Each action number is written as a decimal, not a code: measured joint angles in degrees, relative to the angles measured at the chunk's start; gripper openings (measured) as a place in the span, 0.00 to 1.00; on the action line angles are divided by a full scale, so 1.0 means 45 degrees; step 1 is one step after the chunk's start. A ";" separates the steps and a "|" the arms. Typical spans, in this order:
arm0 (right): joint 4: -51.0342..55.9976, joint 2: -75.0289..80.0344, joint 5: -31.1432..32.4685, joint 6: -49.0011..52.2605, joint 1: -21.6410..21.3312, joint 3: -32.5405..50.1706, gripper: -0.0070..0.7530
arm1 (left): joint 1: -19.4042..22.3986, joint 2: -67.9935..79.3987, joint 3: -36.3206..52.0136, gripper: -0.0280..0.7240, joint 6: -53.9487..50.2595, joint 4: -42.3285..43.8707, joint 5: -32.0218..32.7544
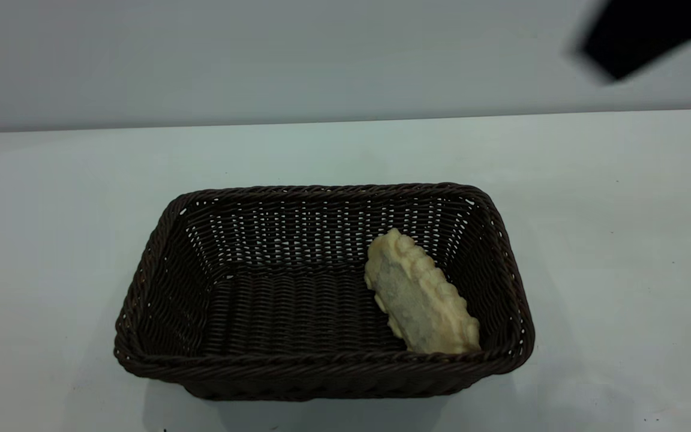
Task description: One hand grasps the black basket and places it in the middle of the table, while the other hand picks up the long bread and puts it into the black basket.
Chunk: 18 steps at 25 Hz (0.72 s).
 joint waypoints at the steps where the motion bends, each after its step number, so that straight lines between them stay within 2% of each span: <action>1: -0.0029 -0.0634 0.0446 0.0195 0.0000 0.0082 0.50 | 0.0000 0.0000 0.0000 0.82 -0.0511 0.0584 0.0469; 6: 0.0030 -0.3929 0.1553 0.1077 0.0000 0.1832 0.48 | 0.0000 0.0000 0.0396 0.82 -0.2384 0.3151 0.2566; 12: 0.0270 -0.7908 0.2204 0.2277 0.0000 0.4514 0.46 | 0.0000 -0.0003 0.2369 0.82 -0.3018 0.3940 0.2556; 18: -0.0145 -1.0783 0.3428 0.2884 0.0000 0.4888 0.44 | 0.0000 -0.0003 0.4489 0.82 -0.3454 0.3928 0.2501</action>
